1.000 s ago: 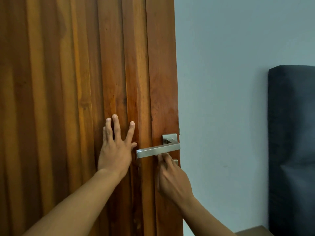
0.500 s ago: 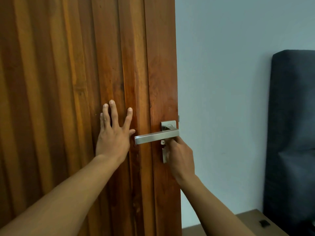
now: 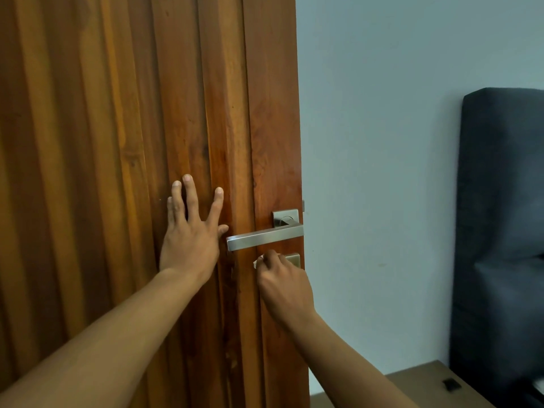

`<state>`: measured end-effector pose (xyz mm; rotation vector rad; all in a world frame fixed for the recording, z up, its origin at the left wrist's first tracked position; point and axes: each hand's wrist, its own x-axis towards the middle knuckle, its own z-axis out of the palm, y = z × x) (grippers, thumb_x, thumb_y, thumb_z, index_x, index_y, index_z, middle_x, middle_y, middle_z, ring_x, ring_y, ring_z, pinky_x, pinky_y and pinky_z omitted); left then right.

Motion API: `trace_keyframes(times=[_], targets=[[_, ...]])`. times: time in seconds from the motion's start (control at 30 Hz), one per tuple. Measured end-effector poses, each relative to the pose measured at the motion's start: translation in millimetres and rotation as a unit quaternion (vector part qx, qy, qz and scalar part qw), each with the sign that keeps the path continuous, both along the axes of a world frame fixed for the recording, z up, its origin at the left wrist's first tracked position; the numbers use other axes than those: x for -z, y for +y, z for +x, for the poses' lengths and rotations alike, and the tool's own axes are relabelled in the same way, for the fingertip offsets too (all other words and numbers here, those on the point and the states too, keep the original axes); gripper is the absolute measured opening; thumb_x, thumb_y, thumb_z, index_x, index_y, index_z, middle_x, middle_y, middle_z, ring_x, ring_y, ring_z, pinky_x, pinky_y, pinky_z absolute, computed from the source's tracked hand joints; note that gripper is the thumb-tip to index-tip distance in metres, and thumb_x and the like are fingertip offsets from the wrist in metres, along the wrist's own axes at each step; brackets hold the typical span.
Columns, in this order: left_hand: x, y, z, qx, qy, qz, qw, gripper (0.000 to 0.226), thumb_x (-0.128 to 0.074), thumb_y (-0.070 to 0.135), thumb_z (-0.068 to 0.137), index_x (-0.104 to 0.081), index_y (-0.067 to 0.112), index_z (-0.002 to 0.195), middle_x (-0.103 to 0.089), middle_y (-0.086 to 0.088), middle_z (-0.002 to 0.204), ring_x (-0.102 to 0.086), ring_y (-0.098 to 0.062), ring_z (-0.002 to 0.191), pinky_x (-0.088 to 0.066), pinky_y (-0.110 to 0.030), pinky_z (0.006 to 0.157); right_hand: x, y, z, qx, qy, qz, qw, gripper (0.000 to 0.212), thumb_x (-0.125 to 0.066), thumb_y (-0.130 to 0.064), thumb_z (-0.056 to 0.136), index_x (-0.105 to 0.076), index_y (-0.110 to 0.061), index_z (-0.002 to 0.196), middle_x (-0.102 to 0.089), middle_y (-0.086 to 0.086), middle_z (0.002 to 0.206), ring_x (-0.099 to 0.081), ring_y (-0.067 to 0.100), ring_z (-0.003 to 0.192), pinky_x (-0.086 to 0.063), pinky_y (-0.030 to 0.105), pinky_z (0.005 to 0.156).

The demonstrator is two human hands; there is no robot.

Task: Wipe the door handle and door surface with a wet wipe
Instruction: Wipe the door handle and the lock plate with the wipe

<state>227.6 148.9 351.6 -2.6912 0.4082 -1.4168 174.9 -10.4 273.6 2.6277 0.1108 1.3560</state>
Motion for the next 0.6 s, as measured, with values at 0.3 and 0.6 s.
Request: trace_keyframes(times=[0.3, 0.6], targets=[[-1.3, 0.8, -0.3, 0.017, 0.001, -0.011, 1.000, 0.071, -0.022, 0.047, 0.101, 0.022, 0.023, 0.151, 0.042, -0.026, 0.147, 0.029, -0.045, 0.143, -0.002, -0.053, 0.122, 43.1, -16.4, 2.4, -0.038, -0.041, -0.030, 0.998, 0.040, -0.088, -0.021, 0.065, -0.074, -0.006, 0.099, -0.070, 0.009, 0.094, -0.070, 0.024, 0.078, -0.058, 0.030, 0.056], [-1.2, 0.9, 0.4, 0.021, -0.002, -0.011, 1.000, 0.070, -0.023, 0.047, 0.101, 0.022, 0.023, 0.149, 0.039, -0.027, 0.150, 0.029, -0.044, 0.142, 0.001, -0.053, 0.120, 73.6, -26.2, 9.0, -0.085, -0.059, 0.026, 0.994, 0.042, -0.084, -0.020, 0.071, -0.071, -0.008, 0.109, -0.069, 0.007, 0.101, -0.068, 0.021, 0.085, -0.058, 0.027, 0.061]])
